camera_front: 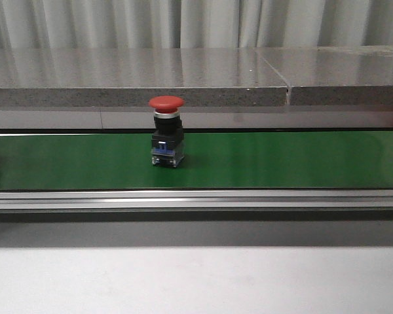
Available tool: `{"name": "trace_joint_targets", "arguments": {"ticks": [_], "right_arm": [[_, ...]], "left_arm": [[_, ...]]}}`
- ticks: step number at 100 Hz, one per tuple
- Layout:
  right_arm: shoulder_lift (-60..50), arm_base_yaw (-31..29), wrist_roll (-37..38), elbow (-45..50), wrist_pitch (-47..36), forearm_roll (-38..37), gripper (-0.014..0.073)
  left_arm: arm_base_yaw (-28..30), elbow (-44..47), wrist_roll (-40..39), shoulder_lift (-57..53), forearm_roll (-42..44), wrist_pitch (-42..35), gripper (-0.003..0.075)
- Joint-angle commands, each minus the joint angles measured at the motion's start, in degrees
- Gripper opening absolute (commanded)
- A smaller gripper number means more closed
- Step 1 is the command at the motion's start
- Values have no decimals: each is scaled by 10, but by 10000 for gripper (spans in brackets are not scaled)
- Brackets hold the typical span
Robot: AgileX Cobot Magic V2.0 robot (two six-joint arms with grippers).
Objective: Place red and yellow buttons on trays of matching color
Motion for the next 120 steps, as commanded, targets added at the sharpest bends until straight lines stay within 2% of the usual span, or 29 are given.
{"name": "trace_joint_targets", "arguments": {"ticks": [1, 10, 18, 31, 52, 63, 120], "right_arm": [[26, 18, -7, -52, -10, -7, 302], [64, 35, -7, -86, 24, 3, 502], [99, 40, -8, -121, 65, 14, 570], [143, 40, -50, -169, 111, 31, 556], [208, 39, -205, -248, 160, 156, 540], [244, 39, -250, -279, 186, 192, 540], [343, -13, -274, -308, 173, 215, 540]], "left_arm": [[-5, -14, -7, 4, -5, -41, -21], [-5, -14, -7, 4, -5, -41, -21], [-5, -14, -7, 4, -5, -41, -21], [-5, -14, -7, 4, -5, -41, -21], [-5, -14, -7, 4, -5, -41, -21], [-5, -14, -7, 4, -5, -41, -21], [-5, -14, -7, 4, -5, -41, -21]]}}
